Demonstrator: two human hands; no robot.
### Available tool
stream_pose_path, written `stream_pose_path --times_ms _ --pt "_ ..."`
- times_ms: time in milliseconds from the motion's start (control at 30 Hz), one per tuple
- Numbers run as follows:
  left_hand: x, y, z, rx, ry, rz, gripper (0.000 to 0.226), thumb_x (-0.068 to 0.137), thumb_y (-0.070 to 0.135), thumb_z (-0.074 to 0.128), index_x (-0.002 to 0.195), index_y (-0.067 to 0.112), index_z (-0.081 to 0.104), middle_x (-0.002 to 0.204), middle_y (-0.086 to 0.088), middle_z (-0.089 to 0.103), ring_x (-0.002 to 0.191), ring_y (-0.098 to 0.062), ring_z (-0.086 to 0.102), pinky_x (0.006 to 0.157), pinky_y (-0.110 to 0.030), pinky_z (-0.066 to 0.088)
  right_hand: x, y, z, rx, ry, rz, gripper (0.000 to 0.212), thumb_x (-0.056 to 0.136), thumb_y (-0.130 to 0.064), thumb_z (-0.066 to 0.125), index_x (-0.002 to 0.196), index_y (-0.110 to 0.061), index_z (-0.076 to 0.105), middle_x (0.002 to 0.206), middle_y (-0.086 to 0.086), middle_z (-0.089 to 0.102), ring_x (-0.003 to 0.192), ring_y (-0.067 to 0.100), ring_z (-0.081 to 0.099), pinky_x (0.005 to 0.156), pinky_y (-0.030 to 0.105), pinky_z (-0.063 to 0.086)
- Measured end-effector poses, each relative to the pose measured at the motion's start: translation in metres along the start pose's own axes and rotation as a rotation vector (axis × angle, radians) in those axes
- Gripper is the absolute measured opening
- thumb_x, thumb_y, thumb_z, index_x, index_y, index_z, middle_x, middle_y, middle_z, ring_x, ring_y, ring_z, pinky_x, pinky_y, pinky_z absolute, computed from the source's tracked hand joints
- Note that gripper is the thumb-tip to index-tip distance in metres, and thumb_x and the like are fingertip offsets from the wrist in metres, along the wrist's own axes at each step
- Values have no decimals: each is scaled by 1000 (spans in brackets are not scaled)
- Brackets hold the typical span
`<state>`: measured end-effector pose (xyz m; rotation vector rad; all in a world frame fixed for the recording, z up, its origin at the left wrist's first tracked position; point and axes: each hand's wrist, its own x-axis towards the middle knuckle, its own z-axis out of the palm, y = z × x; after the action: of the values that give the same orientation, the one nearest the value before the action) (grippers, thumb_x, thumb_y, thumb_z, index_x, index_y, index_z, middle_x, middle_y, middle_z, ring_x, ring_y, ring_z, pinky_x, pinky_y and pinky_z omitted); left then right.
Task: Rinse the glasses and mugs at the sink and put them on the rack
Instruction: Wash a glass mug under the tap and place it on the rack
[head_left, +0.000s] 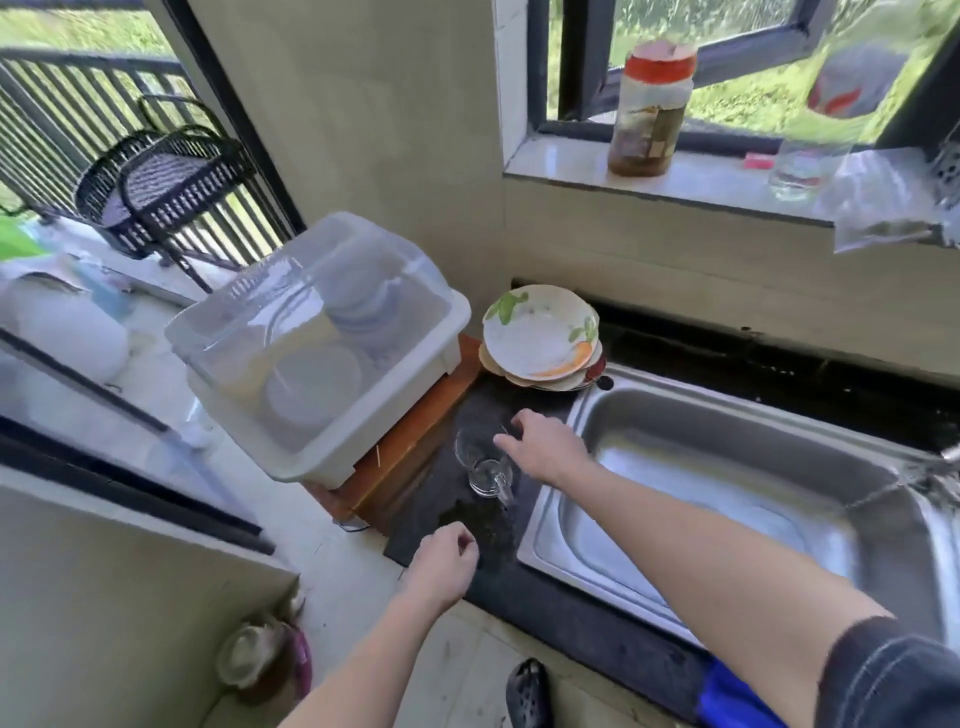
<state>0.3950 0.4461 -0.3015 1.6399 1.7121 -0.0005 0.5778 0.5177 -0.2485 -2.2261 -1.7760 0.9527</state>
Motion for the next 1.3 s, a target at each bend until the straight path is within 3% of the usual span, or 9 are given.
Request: stream_pose_path --times_ms 200,367,433,533,700,900,1067,1200,1300 --pt "34 -5 -7 28 -61 14 17 93 28 51 99 21 65 99 0 67 92 -19 61 77 -29 47 30 -2 23 61 -97 45 26 95 -23 43 94 -6 62 104 20 67 99 36 61 74 35 43" --pt "48 25 -1 21 -75 198 20 80 39 62 92 22 62 75 8 63 77 -16 62 70 -31 50 8 41 14 411 4 160 31 90 -12 43 62 -7 57 61 14 64 56 23 58 56 33 46" --pt "51 48 8 28 -54 305 23 78 44 61 85 23 56 77 7 61 76 -17 60 68 -34 48 -9 64 4 647 63 280 30 92 -10 43 66 -2 57 61 17 64 46 18 51 46 25 39" --pt "50 88 30 64 -57 419 24 83 47 56 81 24 48 84 5 57 80 -20 57 64 -33 41 -38 98 -13 890 154 452 22 95 -9 45 76 -5 56 55 9 62 43 15 42 41 21 30" --pt "39 153 79 199 -94 637 28 90 42 51 113 26 51 108 3 57 99 -22 57 79 -35 44 -80 167 -40 1133 316 695 13 93 -3 45 84 -1 55 46 5 59 36 12 38 36 16 24" --pt "18 238 157 260 -220 725 27 96 33 44 113 16 56 111 -8 51 100 -29 56 82 -36 42 -120 255 -72 1358 387 880 18 92 0 41 78 -3 53 49 7 62 33 8 38 32 14 27" --pt "11 286 214 160 -223 643 22 94 18 46 109 10 61 110 -11 57 99 -30 57 84 -34 43 -135 321 -100 1336 223 871 15 92 -2 43 87 0 57 47 2 62 31 5 41 33 13 30" --pt "11 301 238 96 -213 503 14 94 11 48 96 5 60 95 -15 65 90 -32 58 68 -30 33 -141 362 -113 1164 27 789 19 95 -20 54 86 -6 63 64 5 66 41 7 51 39 17 32" --pt "8 309 236 85 -222 442 12 94 10 48 86 7 56 83 -10 61 79 -26 54 60 -27 25 -135 388 -119 996 -9 715 18 91 -28 59 94 -10 60 84 9 64 53 15 56 43 20 29"
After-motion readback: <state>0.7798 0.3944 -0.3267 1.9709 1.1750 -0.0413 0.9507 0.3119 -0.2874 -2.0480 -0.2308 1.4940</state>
